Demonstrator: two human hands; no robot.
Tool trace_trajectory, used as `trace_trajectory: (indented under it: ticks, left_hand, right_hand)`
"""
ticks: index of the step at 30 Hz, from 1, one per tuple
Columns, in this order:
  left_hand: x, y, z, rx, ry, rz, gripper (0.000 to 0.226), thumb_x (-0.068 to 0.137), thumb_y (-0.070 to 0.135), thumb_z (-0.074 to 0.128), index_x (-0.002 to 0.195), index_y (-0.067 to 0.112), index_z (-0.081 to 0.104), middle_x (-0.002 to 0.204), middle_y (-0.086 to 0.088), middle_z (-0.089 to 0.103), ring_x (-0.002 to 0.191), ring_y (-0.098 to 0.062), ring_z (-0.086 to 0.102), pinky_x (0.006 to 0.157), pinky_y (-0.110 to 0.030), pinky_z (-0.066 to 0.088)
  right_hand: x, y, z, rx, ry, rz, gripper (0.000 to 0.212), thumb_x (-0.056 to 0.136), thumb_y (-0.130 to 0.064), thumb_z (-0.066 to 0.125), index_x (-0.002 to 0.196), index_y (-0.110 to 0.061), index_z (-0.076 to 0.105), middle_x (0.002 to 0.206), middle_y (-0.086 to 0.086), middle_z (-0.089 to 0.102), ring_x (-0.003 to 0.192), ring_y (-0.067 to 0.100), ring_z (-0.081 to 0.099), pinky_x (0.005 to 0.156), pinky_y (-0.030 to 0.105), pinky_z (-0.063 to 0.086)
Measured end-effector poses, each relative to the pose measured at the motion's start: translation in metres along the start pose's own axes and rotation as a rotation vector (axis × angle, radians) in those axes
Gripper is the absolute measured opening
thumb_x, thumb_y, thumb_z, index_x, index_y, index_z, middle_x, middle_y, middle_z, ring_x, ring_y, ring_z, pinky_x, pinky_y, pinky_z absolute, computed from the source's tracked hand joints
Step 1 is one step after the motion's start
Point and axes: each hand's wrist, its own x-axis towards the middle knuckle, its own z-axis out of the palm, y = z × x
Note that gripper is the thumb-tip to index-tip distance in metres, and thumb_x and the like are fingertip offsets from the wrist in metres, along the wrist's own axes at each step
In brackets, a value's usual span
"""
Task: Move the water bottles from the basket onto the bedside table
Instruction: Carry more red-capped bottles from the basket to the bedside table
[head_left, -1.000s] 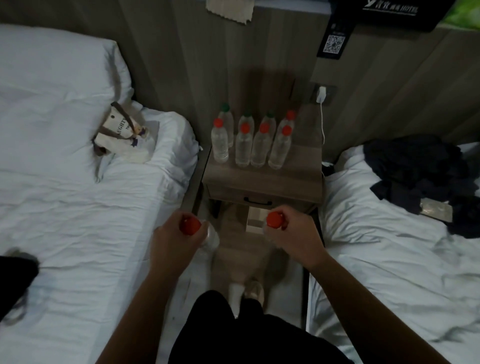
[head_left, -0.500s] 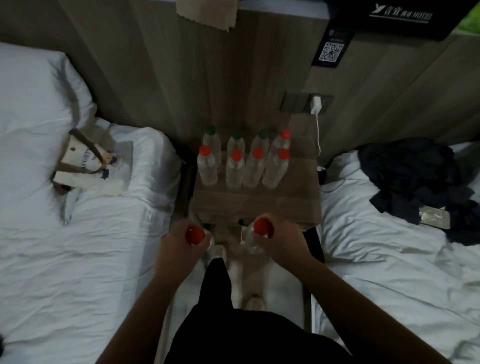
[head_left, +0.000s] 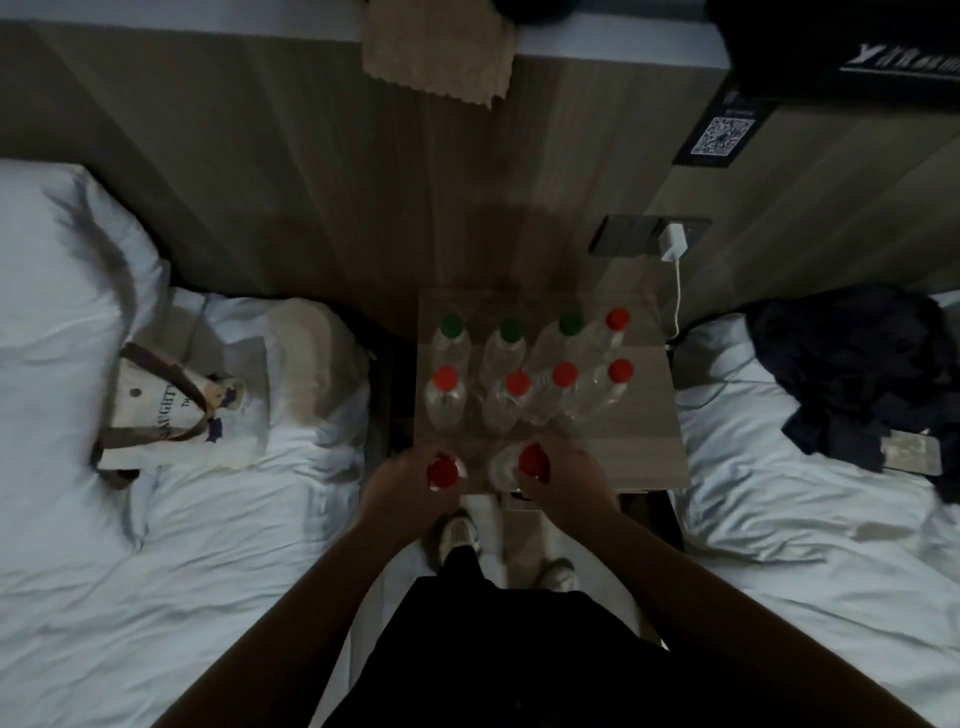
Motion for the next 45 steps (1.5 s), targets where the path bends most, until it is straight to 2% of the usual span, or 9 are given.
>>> trace_trajectory:
  ticks: [6,19,25,28,32,36,40,42,45]
  left_hand:
    - [0.026,-0.005,0.001,-0.054,-0.056,0.001,0.033,0.075,0.04,0.071,0.101,0.024,0.059,0.093,0.007,0.066,0.085,-0.009,0.061,0.076,-0.03,0.051]
    - [0.059,-0.008,0.0,0.008,-0.096,0.058,0.038,0.079,0.039,0.066,0.11,0.019,0.058,0.101,0.0,0.064,0.093,-0.017,0.061,0.08,-0.034,0.05]
    - [0.054,-0.009,-0.005,0.054,-0.115,0.025,0.045,0.074,0.055,0.058,0.114,0.037,0.048,0.103,0.011,0.063,0.094,-0.01,0.06,0.081,-0.035,0.052]
    - [0.047,-0.003,-0.004,0.038,-0.072,0.009,0.046,0.078,0.049,0.061,0.121,0.036,0.047,0.108,0.011,0.062,0.098,-0.01,0.059,0.08,-0.03,0.048]
    - [0.033,0.004,0.002,0.016,0.022,-0.123,0.047,0.08,0.041,0.062,0.122,0.024,0.05,0.111,0.0,0.064,0.103,-0.023,0.062,0.082,-0.033,0.049]
    - [0.006,0.019,0.012,0.016,0.067,-0.284,0.042,0.086,0.031,0.058,0.122,0.013,0.046,0.108,-0.012,0.065,0.102,-0.032,0.062,0.081,-0.034,0.048]
    - [-0.041,0.027,0.033,-0.059,0.178,-0.427,0.051,0.086,0.031,0.058,0.133,0.016,0.043,0.105,-0.008,0.067,0.104,-0.027,0.062,0.089,-0.035,0.046]
    - [-0.067,0.037,0.047,-0.131,0.248,-0.485,0.047,0.085,0.029,0.06,0.129,0.017,0.047,0.089,-0.003,0.068,0.097,-0.025,0.064,0.085,-0.032,0.046]
    - [-0.11,0.061,0.073,-0.187,0.337,-0.544,0.038,0.086,0.029,0.06,0.121,0.017,0.052,0.075,0.002,0.065,0.08,-0.019,0.064,0.071,-0.026,0.044]
  right_hand:
    - [0.028,-0.007,0.004,-0.049,-0.019,0.008,0.044,0.081,-0.046,0.061,0.118,-0.025,0.048,0.106,0.005,0.066,0.099,0.029,0.062,0.084,0.04,0.049]
    - [0.061,-0.009,0.013,-0.002,-0.037,-0.02,0.04,0.083,-0.04,0.062,0.117,-0.023,0.049,0.106,0.002,0.064,0.097,0.022,0.061,0.08,0.032,0.047]
    - [0.061,-0.01,0.01,-0.034,-0.035,-0.042,0.043,0.085,-0.037,0.061,0.123,-0.022,0.046,0.097,-0.011,0.047,0.092,0.009,0.048,0.079,0.028,0.039]
    - [0.059,-0.009,0.008,-0.021,-0.084,-0.051,0.035,0.084,-0.039,0.061,0.114,-0.025,0.049,0.09,-0.015,0.05,0.088,0.01,0.056,0.075,0.027,0.042]
    - [0.053,-0.008,-0.001,0.083,-0.179,-0.079,0.065,0.082,-0.044,0.06,0.139,-0.029,0.031,0.113,-0.007,0.061,0.101,0.012,0.06,0.089,0.035,0.05]
    - [0.039,-0.006,-0.029,0.052,-0.258,-0.2,0.054,0.09,-0.027,0.059,0.138,-0.015,0.037,0.09,-0.006,0.059,0.076,0.0,0.054,0.064,0.0,0.039]
    - [0.024,0.008,-0.05,-0.007,-0.351,-0.296,0.046,0.087,-0.029,0.062,0.13,-0.016,0.047,0.102,0.005,0.063,0.081,0.01,0.054,0.066,0.013,0.04]
    - [0.019,0.019,-0.058,-0.007,-0.422,-0.301,0.046,0.087,-0.031,0.062,0.13,-0.022,0.048,0.103,0.0,0.062,0.088,0.012,0.057,0.075,0.023,0.044]
    - [0.007,0.039,-0.064,-0.045,-0.547,-0.333,0.045,0.087,-0.031,0.061,0.13,-0.025,0.048,0.096,0.0,0.061,0.086,0.013,0.059,0.069,0.023,0.046]
